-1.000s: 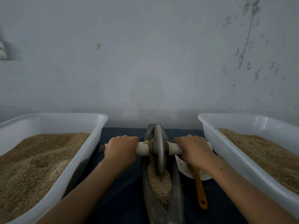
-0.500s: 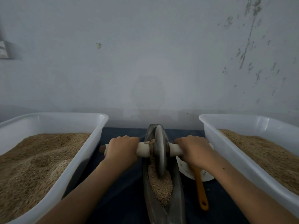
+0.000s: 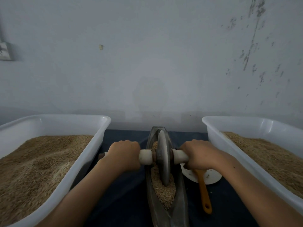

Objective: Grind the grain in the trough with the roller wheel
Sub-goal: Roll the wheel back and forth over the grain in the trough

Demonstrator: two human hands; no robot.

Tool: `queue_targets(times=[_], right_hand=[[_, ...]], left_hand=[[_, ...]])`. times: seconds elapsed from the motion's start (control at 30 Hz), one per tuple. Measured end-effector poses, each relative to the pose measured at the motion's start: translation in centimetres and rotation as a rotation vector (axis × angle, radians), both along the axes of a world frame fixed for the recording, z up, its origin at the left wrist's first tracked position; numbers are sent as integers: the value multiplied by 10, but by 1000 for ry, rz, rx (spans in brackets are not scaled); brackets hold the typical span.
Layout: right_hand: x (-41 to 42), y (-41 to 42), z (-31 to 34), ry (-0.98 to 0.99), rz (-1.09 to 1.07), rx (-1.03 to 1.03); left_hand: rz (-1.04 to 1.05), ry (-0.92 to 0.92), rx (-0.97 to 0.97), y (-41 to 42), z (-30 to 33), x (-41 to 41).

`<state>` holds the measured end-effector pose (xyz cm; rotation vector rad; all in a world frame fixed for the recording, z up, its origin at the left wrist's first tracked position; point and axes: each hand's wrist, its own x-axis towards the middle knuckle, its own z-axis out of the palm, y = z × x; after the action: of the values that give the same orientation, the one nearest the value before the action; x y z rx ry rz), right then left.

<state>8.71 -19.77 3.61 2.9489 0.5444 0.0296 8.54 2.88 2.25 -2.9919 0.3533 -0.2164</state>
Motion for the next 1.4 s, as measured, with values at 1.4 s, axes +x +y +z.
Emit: queue_targets(times=[1.4], right_hand=[[1,1,2,37,-16,-8]], left_hand=[[-16,-20,0,-1,1,0]])
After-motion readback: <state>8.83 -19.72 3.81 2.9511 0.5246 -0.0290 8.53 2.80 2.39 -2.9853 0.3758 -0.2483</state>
